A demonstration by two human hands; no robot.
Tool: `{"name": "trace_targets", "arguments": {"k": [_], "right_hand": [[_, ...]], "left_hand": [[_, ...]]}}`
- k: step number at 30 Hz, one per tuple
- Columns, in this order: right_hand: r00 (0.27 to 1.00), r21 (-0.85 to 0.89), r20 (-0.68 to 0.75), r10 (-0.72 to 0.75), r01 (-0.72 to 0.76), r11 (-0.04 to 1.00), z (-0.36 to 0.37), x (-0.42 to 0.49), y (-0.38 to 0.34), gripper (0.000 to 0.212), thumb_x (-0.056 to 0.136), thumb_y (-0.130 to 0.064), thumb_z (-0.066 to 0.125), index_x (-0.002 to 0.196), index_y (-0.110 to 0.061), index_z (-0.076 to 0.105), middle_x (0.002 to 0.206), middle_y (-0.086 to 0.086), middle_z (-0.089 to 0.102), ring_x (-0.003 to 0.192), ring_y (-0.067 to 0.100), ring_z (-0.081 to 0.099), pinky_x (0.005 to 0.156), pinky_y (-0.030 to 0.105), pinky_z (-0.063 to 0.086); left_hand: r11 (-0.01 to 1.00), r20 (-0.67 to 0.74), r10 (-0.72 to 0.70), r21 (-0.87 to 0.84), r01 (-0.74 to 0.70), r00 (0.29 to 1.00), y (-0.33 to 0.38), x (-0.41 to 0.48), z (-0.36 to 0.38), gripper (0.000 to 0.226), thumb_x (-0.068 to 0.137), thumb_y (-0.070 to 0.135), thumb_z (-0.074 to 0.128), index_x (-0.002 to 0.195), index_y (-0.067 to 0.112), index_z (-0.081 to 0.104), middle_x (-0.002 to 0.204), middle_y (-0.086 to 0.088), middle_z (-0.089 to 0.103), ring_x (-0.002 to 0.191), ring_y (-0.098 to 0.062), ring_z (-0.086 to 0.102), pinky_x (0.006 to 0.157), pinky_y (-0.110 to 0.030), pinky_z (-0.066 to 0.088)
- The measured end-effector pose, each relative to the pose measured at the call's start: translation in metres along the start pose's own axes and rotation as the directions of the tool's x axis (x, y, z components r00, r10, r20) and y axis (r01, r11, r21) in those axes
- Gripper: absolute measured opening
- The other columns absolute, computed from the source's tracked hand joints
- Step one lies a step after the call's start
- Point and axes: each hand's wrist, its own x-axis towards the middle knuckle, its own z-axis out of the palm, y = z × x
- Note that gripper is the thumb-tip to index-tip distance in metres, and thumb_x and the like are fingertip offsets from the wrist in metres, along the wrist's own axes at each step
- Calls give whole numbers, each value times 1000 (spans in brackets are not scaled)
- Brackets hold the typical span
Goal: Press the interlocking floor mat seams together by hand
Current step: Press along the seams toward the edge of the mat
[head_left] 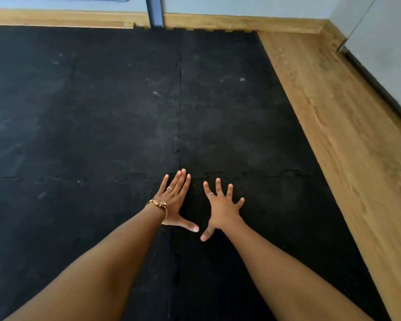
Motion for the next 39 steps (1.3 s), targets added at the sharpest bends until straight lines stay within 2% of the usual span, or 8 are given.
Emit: {"name": "trace_targets", "arguments": {"k": [3,6,12,16,21,31,35,39], "right_hand": [[999,17,-31,-11,11,1000,-1,-10,1,146,53,-40,91,149,-31,-19,158,3,-29,143,38,-24,110,70,1],[997,63,-23,-71,72,995,15,-25,4,129,67,-42,83,151,-29,-14,159,3,-26,144,37,-21,113,67,2],[986,-157,93,-136,150,976,35,-50,8,129,67,-52,79,149,-30,-18,159,2,-26,145,39,-18,114,65,5],[985,-187,151,-88,116,975,21,-52,-1,137,59,-58,82,150,-29,-17,159,2,-25,144,40,-20,111,69,8],[998,-91,65,-27,33,995,49,-57,-3,146,55,-47,88,145,-35,-27,154,-3,-36,142,37,-27,109,72,7],[997,108,-24,73,-70,992,68,-82,-15,138,61,-36,88,149,-30,-18,158,1,-29,145,34,-21,114,66,5],[998,85,2,60,-60,995,111,-114,-10,145,56,-47,88,147,-30,-24,156,0,-33,143,32,-26,115,60,1],[995,75,-66,73,-68,995,119,-120,-13,142,58,-47,87,148,-29,-21,158,1,-29,144,33,-24,116,60,2]], "left_hand": [[999,-33,-5,39,6,999,4,-9,-1,145,41,104,16,142,11,-31,149,-8,-38,138,-24,-35,113,-47,-22],[1000,-64,3,-1,-3,998,14,-35,15,112,71,88,6,146,9,-23,154,-11,-30,140,-23,-30,116,-43,-17],[991,-116,-48,-133,33,992,42,-78,52,74,96,57,11,143,15,-26,152,-7,-33,139,-20,-32,114,-38,-20],[995,-117,-60,-92,49,991,43,-77,49,74,95,59,8,142,16,-28,150,-5,-36,139,-20,-32,112,-43,-23],[996,-112,-84,-29,81,990,44,-76,51,74,92,61,2,142,17,-30,150,-5,-36,139,-21,-32,110,-52,-25],[993,-8,-63,-102,62,998,47,-83,34,73,95,59,10,142,18,-28,153,-7,-32,140,-21,-31,112,-52,-21],[991,52,112,-86,-107,992,52,-106,49,88,91,68,20,145,17,-26,151,-16,-35,134,-26,-39,111,-44,-23],[984,250,176,-6,-180,952,50,-113,50,131,63,89,45,141,21,-35,139,-17,-49,127,-31,-48,110,-48,-25]]}}
